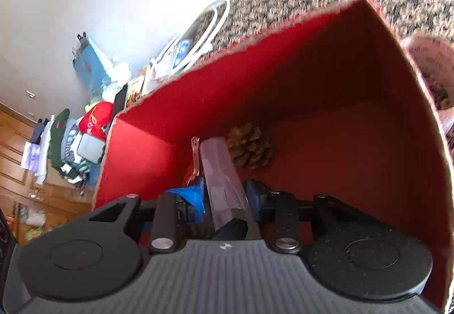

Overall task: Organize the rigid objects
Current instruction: 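Carry the container with the right tool into the red box, then open the right tool to release the container and withdraw, then move the right tool to the brown gourd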

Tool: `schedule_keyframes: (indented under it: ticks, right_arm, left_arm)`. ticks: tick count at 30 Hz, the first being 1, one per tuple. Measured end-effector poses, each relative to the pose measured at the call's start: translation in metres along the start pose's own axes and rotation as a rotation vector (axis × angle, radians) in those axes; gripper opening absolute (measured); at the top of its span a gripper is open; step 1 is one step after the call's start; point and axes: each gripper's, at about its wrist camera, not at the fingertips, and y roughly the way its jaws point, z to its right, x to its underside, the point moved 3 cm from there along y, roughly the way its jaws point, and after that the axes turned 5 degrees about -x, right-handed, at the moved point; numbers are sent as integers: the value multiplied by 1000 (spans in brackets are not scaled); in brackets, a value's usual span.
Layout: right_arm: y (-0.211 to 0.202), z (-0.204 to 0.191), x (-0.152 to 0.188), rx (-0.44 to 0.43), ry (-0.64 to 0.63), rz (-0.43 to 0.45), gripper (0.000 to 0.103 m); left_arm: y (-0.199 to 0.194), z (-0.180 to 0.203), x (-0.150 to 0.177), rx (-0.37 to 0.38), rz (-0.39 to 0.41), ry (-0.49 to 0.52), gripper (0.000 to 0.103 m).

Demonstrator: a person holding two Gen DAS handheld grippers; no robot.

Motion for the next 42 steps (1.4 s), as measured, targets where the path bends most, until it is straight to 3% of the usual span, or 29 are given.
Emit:
schedule_keyframes:
  ticks: [5, 7, 11, 18, 22, 29, 33, 42]
  right_arm:
    - [-9, -7, 4, 30, -82, 53, 18]
    - [-18, -6, 5, 50, -96, 83, 18]
    - [-38, -3, 7, 8, -65, 136, 18]
    - [-99, -7, 22, 5, -106, 298, 17]
    - [-144, 7, 32, 42, -111, 404, 17]
    - [-214, 62, 40, 144, -55, 506, 17]
    - [-246, 100, 43, 180, -23, 523, 17]
    - [-278, 196, 36, 188, 125, 420, 15]
  left_arm:
    - [-3, 3, 0, -17, 21, 10, 73]
    - [-3, 3, 0, -19, 18, 7, 73]
    - [-2, 2, -1, -12, 20, 4, 73]
    - [-6, 5, -2, -46, 31, -2, 74]
    - [-29, 14, -12, -45, 92, -14, 74]
    - [-70, 73, -27, -11, 195, 32, 73]
    - [-77, 122, -26, 39, 205, 60, 73]
    - [-55, 233, -14, 77, 177, 181, 68]
